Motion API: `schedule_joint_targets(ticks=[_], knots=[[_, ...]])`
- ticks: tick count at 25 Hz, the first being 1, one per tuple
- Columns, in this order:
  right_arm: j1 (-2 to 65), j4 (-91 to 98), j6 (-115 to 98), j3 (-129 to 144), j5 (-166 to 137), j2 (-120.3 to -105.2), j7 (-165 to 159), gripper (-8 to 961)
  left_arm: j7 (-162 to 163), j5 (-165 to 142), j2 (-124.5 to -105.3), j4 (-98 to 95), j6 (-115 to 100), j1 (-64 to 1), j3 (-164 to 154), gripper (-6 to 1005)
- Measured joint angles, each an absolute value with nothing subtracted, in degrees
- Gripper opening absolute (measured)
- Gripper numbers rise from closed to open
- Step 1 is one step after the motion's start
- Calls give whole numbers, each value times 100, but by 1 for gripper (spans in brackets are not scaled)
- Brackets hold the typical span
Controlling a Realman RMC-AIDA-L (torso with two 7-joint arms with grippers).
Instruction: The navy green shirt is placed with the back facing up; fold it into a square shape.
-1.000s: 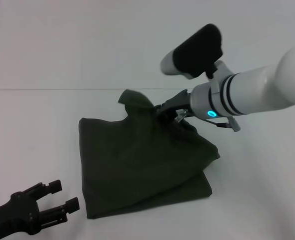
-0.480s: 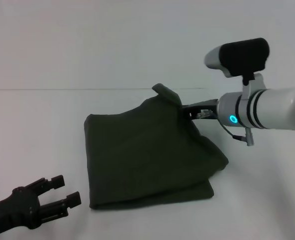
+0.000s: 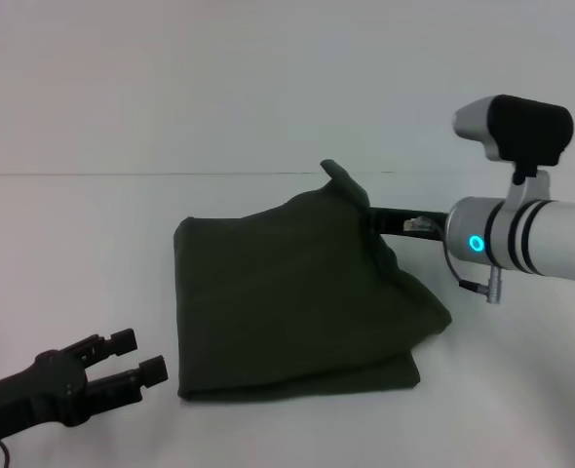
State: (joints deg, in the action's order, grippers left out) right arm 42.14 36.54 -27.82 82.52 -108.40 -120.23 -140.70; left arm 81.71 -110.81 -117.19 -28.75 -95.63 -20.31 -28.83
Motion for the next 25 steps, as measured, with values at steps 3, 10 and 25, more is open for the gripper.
schedule_joint_targets(ticks=[3,10,25], knots=[[4208,3404,-2822,7898,-10383,-12023,-13744,34,8216,-11079,-11699,-2863,-9558,-2079,-2883,921],[3858,3223,-3406,6903,-9433,-11994,-12916,259,8394,-11068,-11703,-2835,-9521,-2100,-2883,921],[3848,2999,-4511,5955,-9957,-11904,-11772,759,8662,-11065,-11805,-2784,-9425,-2228,-2883,921]])
